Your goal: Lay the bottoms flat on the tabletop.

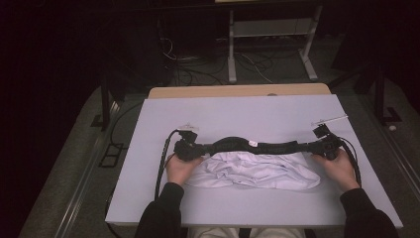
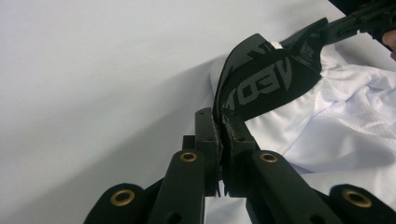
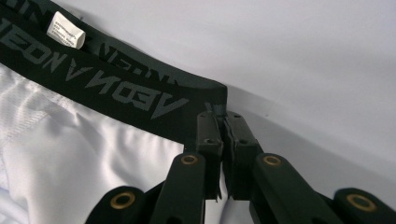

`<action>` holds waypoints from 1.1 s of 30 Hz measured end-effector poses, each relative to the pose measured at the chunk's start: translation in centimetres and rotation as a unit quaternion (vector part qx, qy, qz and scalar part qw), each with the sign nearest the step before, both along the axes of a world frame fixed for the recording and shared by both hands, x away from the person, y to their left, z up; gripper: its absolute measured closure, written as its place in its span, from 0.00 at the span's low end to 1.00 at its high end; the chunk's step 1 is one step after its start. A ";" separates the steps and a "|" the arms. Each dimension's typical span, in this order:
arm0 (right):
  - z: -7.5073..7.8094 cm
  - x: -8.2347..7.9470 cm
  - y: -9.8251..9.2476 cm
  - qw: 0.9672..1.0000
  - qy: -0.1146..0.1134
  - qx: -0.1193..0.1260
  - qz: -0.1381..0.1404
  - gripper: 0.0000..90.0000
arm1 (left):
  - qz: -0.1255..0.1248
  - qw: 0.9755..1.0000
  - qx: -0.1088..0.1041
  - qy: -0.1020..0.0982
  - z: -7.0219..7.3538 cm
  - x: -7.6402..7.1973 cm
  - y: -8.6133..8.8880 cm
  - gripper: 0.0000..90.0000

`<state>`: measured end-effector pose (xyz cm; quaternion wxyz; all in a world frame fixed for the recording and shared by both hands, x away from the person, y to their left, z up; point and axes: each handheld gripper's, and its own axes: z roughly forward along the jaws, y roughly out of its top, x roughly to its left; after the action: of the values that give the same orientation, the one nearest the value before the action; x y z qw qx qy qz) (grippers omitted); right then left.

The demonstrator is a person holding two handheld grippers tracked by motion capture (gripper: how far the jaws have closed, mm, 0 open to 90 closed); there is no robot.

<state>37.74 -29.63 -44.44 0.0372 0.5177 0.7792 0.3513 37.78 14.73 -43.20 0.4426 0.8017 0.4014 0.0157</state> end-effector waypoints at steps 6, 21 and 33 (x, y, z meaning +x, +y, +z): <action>0.5 -0.2 -0.1 1.000 -0.015 -0.002 0.001 0.95 | -0.010 1.000 0.007 -0.012 1.0 -0.1 0.0 0.96; 3.8 1.7 1.1 0.999 -0.047 0.025 -0.001 0.95 | 0.001 0.998 0.049 -0.032 5.0 1.0 1.4 0.96; 8.1 5.0 1.7 0.997 -0.072 0.031 -0.017 0.95 | 0.014 0.996 0.075 -0.055 9.5 3.7 1.5 0.96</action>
<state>42.72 -27.89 -36.36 0.0833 0.5048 0.7543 0.4114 41.53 16.28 -33.67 0.4027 0.8249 0.3849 0.0959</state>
